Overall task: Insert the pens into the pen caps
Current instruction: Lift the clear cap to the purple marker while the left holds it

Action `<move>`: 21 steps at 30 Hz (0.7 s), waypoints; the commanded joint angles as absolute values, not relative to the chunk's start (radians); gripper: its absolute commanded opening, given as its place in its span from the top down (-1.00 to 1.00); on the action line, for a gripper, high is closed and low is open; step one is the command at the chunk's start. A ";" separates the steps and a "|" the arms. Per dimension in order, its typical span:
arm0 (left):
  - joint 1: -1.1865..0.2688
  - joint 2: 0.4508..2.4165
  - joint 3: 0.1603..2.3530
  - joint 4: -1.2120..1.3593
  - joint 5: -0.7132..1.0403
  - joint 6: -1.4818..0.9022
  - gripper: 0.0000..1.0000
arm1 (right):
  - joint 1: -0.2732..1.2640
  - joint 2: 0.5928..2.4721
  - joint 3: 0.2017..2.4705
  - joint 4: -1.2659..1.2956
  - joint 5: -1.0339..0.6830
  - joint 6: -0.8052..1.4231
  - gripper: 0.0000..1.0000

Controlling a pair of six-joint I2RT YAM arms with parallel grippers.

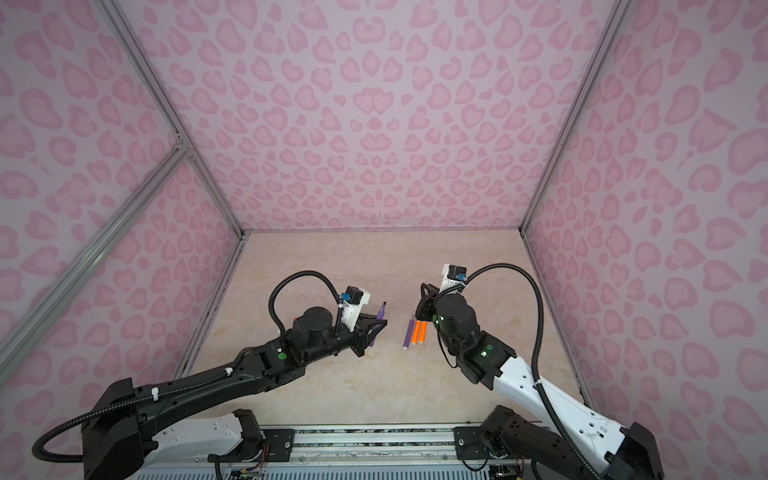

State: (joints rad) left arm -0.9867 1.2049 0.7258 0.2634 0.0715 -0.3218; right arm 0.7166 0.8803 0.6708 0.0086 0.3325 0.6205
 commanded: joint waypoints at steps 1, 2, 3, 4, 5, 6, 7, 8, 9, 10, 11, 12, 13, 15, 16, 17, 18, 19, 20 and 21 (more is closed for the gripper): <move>-1.031 1.246 0.768 0.278 0.084 -0.252 0.93 | 0.698 0.779 0.592 0.074 0.375 0.653 0.93; -1.049 1.261 0.780 0.271 0.079 -0.237 0.93 | 0.689 0.757 0.578 0.081 0.370 0.669 0.93; -1.065 1.273 0.790 0.265 0.067 -0.228 0.93 | 0.686 0.741 0.565 0.091 0.366 0.673 0.93; -1.084 1.285 0.799 0.257 0.045 -0.215 0.93 | 0.683 0.729 0.555 0.102 0.363 0.682 0.93; -1.097 1.297 0.806 0.251 0.027 -0.208 0.93 | 0.682 0.723 0.546 0.111 0.365 0.693 0.93; -1.105 1.306 0.813 0.246 0.018 -0.204 0.93 | 0.679 0.724 0.541 0.117 0.361 0.701 0.93; -1.110 1.314 0.819 0.240 0.008 -0.201 0.93 | 0.676 0.725 0.536 0.129 0.345 0.710 0.93; -1.116 1.322 0.825 0.233 -0.001 -0.200 0.93 | 0.674 0.732 0.535 0.141 0.322 0.714 0.94; -1.119 1.324 0.827 0.230 -0.010 -0.201 0.93 | 0.675 0.739 0.538 0.143 0.305 0.723 0.94; -1.121 1.326 0.827 0.231 -0.019 -0.202 0.93 | 0.672 0.747 0.544 0.145 0.278 0.735 0.94; -1.122 1.327 0.826 0.233 -0.024 -0.204 0.93 | 0.674 0.759 0.547 0.154 0.244 0.743 0.95; -1.123 1.326 0.824 0.236 -0.031 -0.206 0.93 | 0.674 0.769 0.548 0.168 0.209 0.753 0.96; -1.122 1.325 0.820 0.238 -0.037 -0.208 0.93 | 0.673 0.778 0.548 0.179 0.183 0.760 0.96; -1.123 1.322 0.817 0.241 -0.058 -0.211 0.93 | 0.673 0.798 0.549 0.203 0.122 0.768 0.98; -1.122 1.321 0.817 0.239 -0.069 -0.210 0.93 | 0.674 0.806 0.550 0.209 0.105 0.771 0.99; -1.122 1.321 0.815 0.238 -0.080 -0.213 0.93 | 0.676 0.811 0.552 0.209 0.089 0.770 0.99; -1.123 1.322 0.817 0.235 -0.094 -0.214 0.93 | 0.675 0.814 0.556 0.209 0.085 0.769 0.99; -1.122 1.324 0.818 0.232 -0.101 -0.213 0.93 | 0.676 0.815 0.555 0.206 0.083 0.767 0.99; -1.122 1.327 0.821 0.225 -0.111 -0.215 0.93 | 0.677 0.814 0.555 0.206 0.083 0.768 0.99; -1.122 1.331 0.825 0.220 -0.117 -0.216 0.93 | 0.676 0.813 0.553 0.209 0.083 0.769 0.99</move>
